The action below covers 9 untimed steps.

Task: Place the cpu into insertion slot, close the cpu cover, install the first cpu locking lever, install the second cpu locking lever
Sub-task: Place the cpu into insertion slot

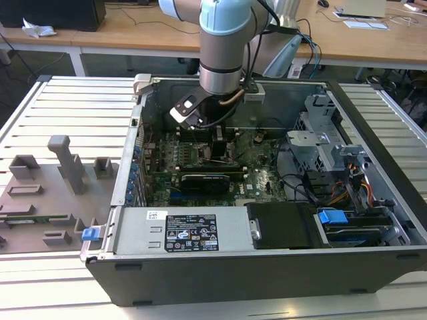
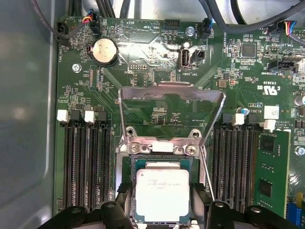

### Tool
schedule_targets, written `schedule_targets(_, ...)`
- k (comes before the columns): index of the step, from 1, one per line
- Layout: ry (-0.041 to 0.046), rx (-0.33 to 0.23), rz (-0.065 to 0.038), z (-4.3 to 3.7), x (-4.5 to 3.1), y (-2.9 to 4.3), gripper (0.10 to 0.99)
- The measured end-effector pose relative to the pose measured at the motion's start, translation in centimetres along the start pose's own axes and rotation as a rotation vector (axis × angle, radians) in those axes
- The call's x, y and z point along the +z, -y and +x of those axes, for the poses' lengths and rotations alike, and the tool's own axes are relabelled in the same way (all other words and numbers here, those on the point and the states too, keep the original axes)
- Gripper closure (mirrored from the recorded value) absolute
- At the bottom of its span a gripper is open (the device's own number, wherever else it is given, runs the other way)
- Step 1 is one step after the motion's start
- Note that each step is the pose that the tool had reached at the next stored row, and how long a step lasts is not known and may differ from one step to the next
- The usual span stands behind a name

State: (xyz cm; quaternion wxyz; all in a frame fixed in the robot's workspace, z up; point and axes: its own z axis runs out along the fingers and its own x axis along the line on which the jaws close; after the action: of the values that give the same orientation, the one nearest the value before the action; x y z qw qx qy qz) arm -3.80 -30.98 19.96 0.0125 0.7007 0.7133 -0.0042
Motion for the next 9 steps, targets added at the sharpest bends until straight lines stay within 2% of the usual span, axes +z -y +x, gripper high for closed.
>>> schedule_targets(9, 0.0000, 0.000, 0.000, 0.16, 0.03, 0.27, 0.467)
